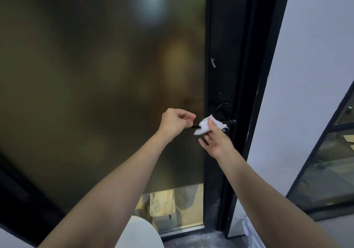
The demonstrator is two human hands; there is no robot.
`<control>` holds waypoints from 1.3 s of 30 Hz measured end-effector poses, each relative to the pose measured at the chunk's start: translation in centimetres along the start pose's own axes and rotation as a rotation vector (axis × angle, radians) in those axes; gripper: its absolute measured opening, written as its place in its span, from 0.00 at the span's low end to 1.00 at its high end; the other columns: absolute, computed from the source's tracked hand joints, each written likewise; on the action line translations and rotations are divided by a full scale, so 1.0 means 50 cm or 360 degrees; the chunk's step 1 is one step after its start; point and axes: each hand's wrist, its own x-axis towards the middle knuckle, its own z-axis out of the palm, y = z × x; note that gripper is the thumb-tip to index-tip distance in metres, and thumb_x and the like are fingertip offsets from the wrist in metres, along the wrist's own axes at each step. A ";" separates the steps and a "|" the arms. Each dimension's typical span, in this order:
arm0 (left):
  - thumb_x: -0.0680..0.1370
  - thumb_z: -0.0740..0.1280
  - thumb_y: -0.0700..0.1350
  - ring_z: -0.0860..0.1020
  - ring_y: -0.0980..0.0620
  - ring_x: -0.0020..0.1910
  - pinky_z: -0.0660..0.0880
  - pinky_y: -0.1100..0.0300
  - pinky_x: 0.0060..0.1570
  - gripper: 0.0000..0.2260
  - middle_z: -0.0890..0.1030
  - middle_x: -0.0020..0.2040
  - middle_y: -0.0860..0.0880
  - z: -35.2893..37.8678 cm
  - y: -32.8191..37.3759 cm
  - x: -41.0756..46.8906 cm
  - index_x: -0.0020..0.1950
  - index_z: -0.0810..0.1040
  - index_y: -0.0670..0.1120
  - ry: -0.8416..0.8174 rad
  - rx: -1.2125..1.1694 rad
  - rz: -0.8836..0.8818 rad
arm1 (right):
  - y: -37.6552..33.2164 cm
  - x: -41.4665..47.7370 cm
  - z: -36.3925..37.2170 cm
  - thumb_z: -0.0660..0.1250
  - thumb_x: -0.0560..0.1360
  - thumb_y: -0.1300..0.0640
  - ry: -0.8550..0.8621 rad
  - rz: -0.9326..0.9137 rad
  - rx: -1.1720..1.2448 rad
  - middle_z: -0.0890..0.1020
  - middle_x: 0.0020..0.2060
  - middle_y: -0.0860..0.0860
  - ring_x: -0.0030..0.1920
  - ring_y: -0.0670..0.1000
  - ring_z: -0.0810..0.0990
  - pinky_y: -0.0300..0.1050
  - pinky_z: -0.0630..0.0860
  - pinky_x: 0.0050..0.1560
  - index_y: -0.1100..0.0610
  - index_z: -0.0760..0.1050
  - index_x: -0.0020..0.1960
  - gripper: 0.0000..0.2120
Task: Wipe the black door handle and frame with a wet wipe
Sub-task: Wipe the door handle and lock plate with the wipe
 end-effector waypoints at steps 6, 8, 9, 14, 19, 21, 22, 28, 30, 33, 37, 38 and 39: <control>0.73 0.67 0.30 0.81 0.50 0.48 0.79 0.57 0.53 0.09 0.82 0.45 0.45 -0.009 -0.011 0.003 0.43 0.81 0.43 0.0160 -0.0081 -0.0226 | 0.025 -0.006 0.013 0.68 0.75 0.52 -0.0007 -0.0017 -0.0067 0.80 0.54 0.52 0.59 0.50 0.76 0.50 0.70 0.59 0.55 0.74 0.52 0.09; 0.74 0.67 0.34 0.81 0.50 0.48 0.79 0.57 0.53 0.06 0.82 0.48 0.45 -0.016 -0.010 0.004 0.45 0.81 0.43 0.0204 -0.0068 -0.0249 | 0.038 -0.007 0.025 0.69 0.74 0.53 -0.0081 0.0054 -0.0199 0.80 0.51 0.52 0.61 0.51 0.76 0.51 0.70 0.58 0.55 0.74 0.54 0.11; 0.75 0.67 0.35 0.81 0.50 0.48 0.79 0.56 0.53 0.06 0.82 0.48 0.45 -0.020 -0.010 0.006 0.45 0.81 0.43 0.0218 -0.0064 -0.0247 | 0.042 -0.006 0.031 0.69 0.74 0.53 -0.0107 0.0074 -0.0231 0.80 0.52 0.53 0.60 0.52 0.76 0.51 0.71 0.57 0.56 0.73 0.59 0.15; 0.76 0.67 0.37 0.81 0.49 0.47 0.79 0.53 0.53 0.05 0.82 0.48 0.45 -0.024 -0.006 0.011 0.46 0.81 0.44 0.0221 -0.0006 -0.0238 | 0.052 -0.011 0.056 0.69 0.73 0.53 -0.0202 0.0174 -0.0234 0.79 0.56 0.55 0.56 0.54 0.76 0.53 0.71 0.58 0.57 0.70 0.64 0.21; 0.75 0.67 0.38 0.81 0.50 0.47 0.78 0.51 0.55 0.05 0.82 0.44 0.47 -0.019 -0.002 0.013 0.43 0.82 0.45 0.0166 0.0069 -0.0185 | 0.037 -0.007 0.043 0.68 0.74 0.53 -0.0257 0.0291 -0.0237 0.80 0.55 0.56 0.61 0.56 0.76 0.52 0.72 0.57 0.58 0.69 0.66 0.23; 0.75 0.68 0.39 0.80 0.50 0.51 0.76 0.53 0.59 0.04 0.82 0.47 0.47 -0.020 0.003 0.014 0.45 0.82 0.44 0.0112 0.0166 -0.0107 | 0.018 -0.009 0.032 0.68 0.75 0.54 -0.0248 0.0281 -0.0269 0.80 0.52 0.56 0.63 0.56 0.75 0.53 0.71 0.60 0.58 0.69 0.66 0.22; 0.75 0.69 0.40 0.78 0.51 0.54 0.74 0.57 0.60 0.04 0.82 0.50 0.47 -0.019 0.007 0.015 0.47 0.83 0.44 0.0076 0.0248 -0.0056 | 0.005 -0.010 0.024 0.67 0.75 0.54 -0.0217 0.0247 -0.0269 0.80 0.54 0.56 0.64 0.56 0.75 0.53 0.70 0.61 0.58 0.69 0.66 0.21; 0.72 0.73 0.43 0.78 0.53 0.51 0.69 0.66 0.50 0.09 0.83 0.49 0.46 0.021 0.042 0.020 0.50 0.84 0.43 -0.0216 0.0610 0.0091 | -0.091 -0.006 -0.034 0.67 0.75 0.54 0.0117 0.0096 -0.0218 0.78 0.61 0.55 0.63 0.53 0.76 0.52 0.69 0.65 0.57 0.70 0.60 0.16; 0.70 0.75 0.43 0.78 0.52 0.52 0.70 0.65 0.50 0.09 0.83 0.50 0.45 0.032 0.057 0.026 0.49 0.84 0.42 -0.0251 0.0709 0.0086 | -0.114 0.001 -0.047 0.68 0.74 0.53 0.0153 0.0120 -0.0291 0.79 0.60 0.56 0.60 0.53 0.78 0.52 0.71 0.64 0.57 0.69 0.63 0.20; 0.68 0.76 0.42 0.77 0.51 0.48 0.73 0.63 0.48 0.10 0.82 0.50 0.45 0.039 0.076 0.037 0.49 0.85 0.42 -0.0289 0.0825 0.0059 | -0.139 0.016 -0.056 0.69 0.74 0.51 0.0191 0.0157 -0.0432 0.79 0.59 0.57 0.56 0.54 0.80 0.52 0.73 0.56 0.55 0.67 0.65 0.22; 0.67 0.77 0.41 0.77 0.52 0.45 0.74 0.63 0.46 0.11 0.81 0.51 0.43 0.042 0.086 0.042 0.48 0.85 0.41 -0.0289 0.0869 0.0030 | -0.175 0.032 -0.044 0.66 0.76 0.53 0.0244 0.0159 -0.0792 0.80 0.53 0.55 0.56 0.54 0.80 0.51 0.74 0.56 0.57 0.71 0.61 0.15; 0.67 0.77 0.41 0.77 0.52 0.44 0.74 0.62 0.46 0.11 0.81 0.51 0.43 0.043 0.087 0.042 0.47 0.85 0.41 -0.0282 0.0867 0.0019 | -0.184 0.036 -0.040 0.66 0.76 0.53 0.0257 0.0162 -0.0873 0.79 0.54 0.55 0.58 0.54 0.79 0.51 0.74 0.56 0.58 0.71 0.60 0.15; 0.67 0.77 0.41 0.77 0.52 0.44 0.74 0.62 0.46 0.11 0.81 0.50 0.43 0.044 0.088 0.042 0.47 0.85 0.42 -0.0278 0.0862 0.0003 | -0.191 0.040 -0.038 0.66 0.76 0.53 0.0262 0.0166 -0.0931 0.79 0.56 0.56 0.59 0.54 0.79 0.50 0.74 0.56 0.59 0.71 0.58 0.13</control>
